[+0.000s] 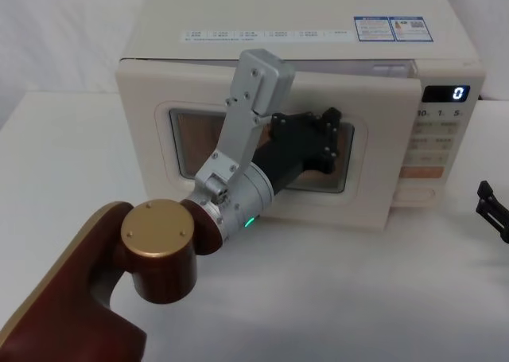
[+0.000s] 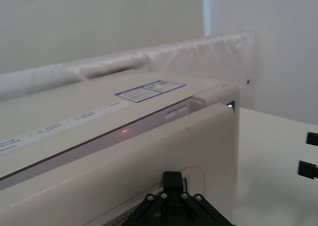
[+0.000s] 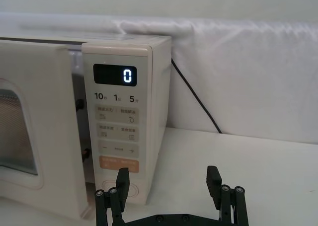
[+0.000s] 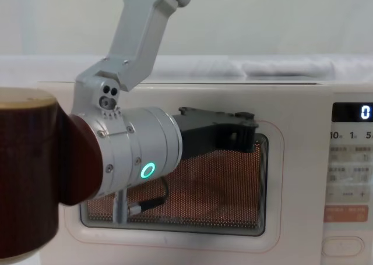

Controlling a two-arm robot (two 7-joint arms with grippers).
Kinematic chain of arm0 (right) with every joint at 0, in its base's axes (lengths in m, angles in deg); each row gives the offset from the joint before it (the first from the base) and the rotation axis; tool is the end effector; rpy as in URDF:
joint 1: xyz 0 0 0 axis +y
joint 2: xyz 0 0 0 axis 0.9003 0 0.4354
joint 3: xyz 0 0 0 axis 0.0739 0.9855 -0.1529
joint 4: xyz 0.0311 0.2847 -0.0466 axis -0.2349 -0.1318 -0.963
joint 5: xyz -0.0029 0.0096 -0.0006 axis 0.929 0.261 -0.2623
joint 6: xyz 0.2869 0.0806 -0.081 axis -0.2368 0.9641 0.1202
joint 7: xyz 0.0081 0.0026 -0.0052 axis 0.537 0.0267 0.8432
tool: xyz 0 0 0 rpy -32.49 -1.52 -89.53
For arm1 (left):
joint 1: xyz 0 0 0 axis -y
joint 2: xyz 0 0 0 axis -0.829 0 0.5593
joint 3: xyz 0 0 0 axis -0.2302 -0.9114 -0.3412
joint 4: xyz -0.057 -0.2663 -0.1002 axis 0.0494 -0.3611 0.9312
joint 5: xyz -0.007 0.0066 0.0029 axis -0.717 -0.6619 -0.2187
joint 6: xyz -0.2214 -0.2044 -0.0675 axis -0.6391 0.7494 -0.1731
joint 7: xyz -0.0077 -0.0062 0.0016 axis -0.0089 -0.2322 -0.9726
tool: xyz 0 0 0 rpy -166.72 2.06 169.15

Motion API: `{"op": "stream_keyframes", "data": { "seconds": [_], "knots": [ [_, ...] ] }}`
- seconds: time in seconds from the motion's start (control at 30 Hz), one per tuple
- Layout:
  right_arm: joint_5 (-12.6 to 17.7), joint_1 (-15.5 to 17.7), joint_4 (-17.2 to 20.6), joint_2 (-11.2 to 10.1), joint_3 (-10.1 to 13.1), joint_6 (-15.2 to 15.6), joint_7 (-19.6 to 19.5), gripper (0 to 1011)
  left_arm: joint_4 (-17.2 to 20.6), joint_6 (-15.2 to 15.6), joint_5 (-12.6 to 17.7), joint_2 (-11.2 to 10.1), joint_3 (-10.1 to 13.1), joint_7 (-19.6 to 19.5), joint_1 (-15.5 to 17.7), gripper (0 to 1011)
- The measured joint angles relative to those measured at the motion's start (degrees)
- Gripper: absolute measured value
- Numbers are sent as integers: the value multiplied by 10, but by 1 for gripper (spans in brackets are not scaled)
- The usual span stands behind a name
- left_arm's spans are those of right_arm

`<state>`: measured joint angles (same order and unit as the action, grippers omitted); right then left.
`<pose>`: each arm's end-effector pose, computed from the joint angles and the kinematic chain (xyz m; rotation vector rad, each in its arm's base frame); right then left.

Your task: Press the button to open the microwave door with one hand; close the microwave door with the other hand.

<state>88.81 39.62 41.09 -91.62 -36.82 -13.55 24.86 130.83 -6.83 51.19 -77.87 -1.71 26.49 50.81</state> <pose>0.2599 -0.0504 -0.2560 0.0065 -0.0668 -1.3844 0.3604 -0.0913 -0.1861 0.0469 -0.1337 0.8712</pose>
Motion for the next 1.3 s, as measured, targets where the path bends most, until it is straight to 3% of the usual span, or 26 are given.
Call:
{"op": "stream_keyframes", "data": {
  "seconds": [0.33,1.3],
  "knots": [
    [0,0,0,0,0,0,0,1002,-26,1,17,16,-11,-7,15,0],
    [0,0,0,0,0,0,0,1002,-41,-12,41,48,-32,-6,17,0]
  ]
}}
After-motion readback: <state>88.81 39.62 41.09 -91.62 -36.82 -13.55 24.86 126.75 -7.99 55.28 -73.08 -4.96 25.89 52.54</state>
